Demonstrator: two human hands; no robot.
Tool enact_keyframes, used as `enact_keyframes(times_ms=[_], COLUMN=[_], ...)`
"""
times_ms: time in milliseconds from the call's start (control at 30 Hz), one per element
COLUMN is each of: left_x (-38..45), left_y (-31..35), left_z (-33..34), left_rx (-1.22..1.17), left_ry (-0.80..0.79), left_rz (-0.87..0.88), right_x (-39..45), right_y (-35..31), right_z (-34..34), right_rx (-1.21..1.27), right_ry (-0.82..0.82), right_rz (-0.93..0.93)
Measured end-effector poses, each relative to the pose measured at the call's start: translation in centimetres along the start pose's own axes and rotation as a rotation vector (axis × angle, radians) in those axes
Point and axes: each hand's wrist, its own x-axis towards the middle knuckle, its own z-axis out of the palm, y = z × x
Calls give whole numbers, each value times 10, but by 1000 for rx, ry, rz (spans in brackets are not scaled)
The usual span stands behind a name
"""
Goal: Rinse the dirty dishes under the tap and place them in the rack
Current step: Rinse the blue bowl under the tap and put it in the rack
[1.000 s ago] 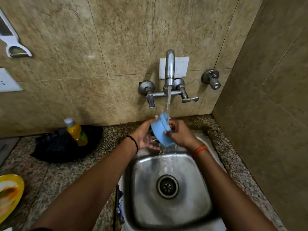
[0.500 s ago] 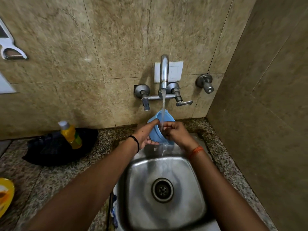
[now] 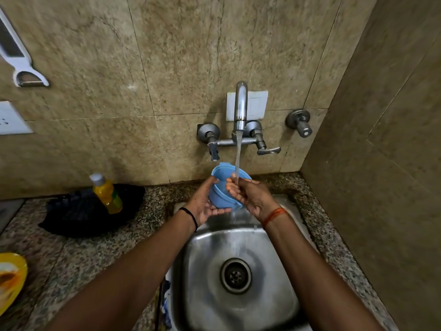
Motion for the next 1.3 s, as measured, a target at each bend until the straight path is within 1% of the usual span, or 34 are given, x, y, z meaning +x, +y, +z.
enact_keyframes(times_ms=[67,100,200,233,333,433,533,567,600,667,700,733,767,833,900,967,1000,1100,1133,1200,1233,1300], left_x=[0,0,-1,-2,-3,-3,-3,-3,-2,-3,-4,-5,-6,-8,-12,-15,-17,-27,-34,-47,-53,-69], left_y=[-1,-1,0,0,1,2,1,0,0,-1,-1,-1,0,-1,-1,0,1,4,7,13,16,24], left_z=[-2,-2,2,5,15,23,25,25,25,25,25,23,22,19,16,13,11,-4,-10,-22,-30,-44], left_rx=[5,17,88,126,219,265,260,257,255,265,273,284,299,323,356,459,538,796,876,994,1051,1219], left_ry=[10,13,-1,-8,-10,-15,-5,-3,-1,3,7,13,17,17,20,16,15,9,3,-38,-72,-124], left_rz=[1,5,23,30,72,100,92,89,89,102,108,115,127,156,210,282,324,476,514,549,570,618], right_x=[5,9,21,25,30,36,43,44,45,40,35,31,27,23,20,13,9,-15,-23,-37,-42,-48], right_y=[-2,-4,-14,-20,-47,-67,-73,-74,-74,-73,-72,-68,-65,-59,-54,-45,-38,-23,-21,-22,-22,-18], right_z=[-1,-3,-13,-16,-18,-13,-15,-17,-18,-15,-13,-10,-8,-12,-23,-31,-32,-26,-25,-23,-21,-15], right_rx=[26,7,-91,-114,-135,-27,46,-19,-176,-686,-951,-1174,-1332,-1517,-1565,-1448,-1351,-931,-840,-847,-886,-915], right_ry=[45,96,336,385,426,395,451,492,569,730,779,798,797,762,666,527,438,71,-55,-279,-356,-449], right_rz=[4,-21,-135,-162,-217,-240,-265,-278,-315,-463,-552,-635,-696,-749,-744,-676,-599,-296,-215,-129,-94,13])
